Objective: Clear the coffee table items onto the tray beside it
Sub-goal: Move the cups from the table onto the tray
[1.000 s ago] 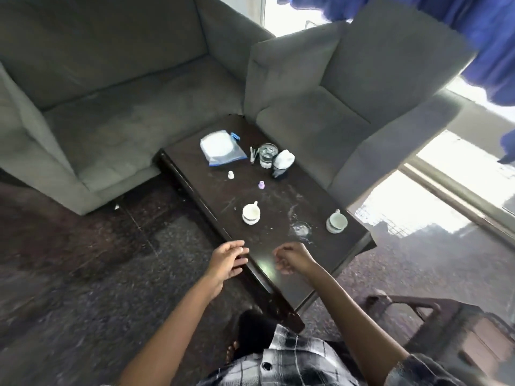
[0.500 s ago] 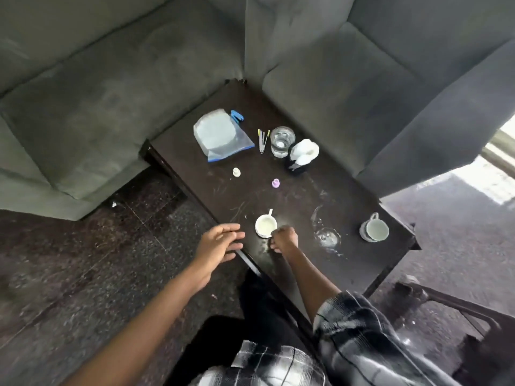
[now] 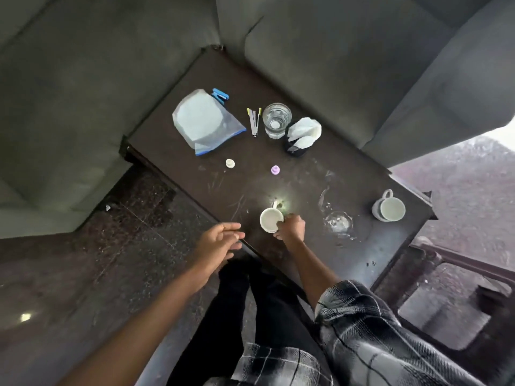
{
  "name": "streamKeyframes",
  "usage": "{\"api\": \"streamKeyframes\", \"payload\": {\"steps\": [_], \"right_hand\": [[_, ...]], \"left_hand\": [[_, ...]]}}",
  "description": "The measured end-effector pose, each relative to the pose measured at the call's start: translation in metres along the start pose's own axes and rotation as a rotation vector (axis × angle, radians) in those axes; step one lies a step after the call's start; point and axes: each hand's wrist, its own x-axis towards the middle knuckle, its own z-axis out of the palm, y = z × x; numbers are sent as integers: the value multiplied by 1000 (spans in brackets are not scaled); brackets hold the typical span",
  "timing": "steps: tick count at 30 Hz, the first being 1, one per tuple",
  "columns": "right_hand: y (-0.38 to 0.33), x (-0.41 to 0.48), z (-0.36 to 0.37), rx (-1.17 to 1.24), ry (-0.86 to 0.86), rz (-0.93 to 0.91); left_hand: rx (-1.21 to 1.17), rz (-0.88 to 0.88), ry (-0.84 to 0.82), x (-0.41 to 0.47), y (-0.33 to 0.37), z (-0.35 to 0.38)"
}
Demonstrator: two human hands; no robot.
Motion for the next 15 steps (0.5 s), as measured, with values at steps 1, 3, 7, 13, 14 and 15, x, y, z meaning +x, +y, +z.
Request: {"api": "streamKeyframes", "payload": {"steps": [1,3,7,13,14,15], "right_hand": [[-5,-6,-5,13,8,-8],[-20,-26,-19,62,30,-23],[-46,-64,-58,122,28,-82],[-54,-114,-112,225,38,-196],[-52,-119,-119,255,49,-195],[-49,-122,-126,288,66,-192]], "left_hand": [[15,2,-17,0,2,1],[85,31,-24,4,6,3],[321,192,-34,14,21,15],[518,480,-248,22,56,53],[558,518,-268,22,62,62],[596,555,-279,21,67,70]]}}
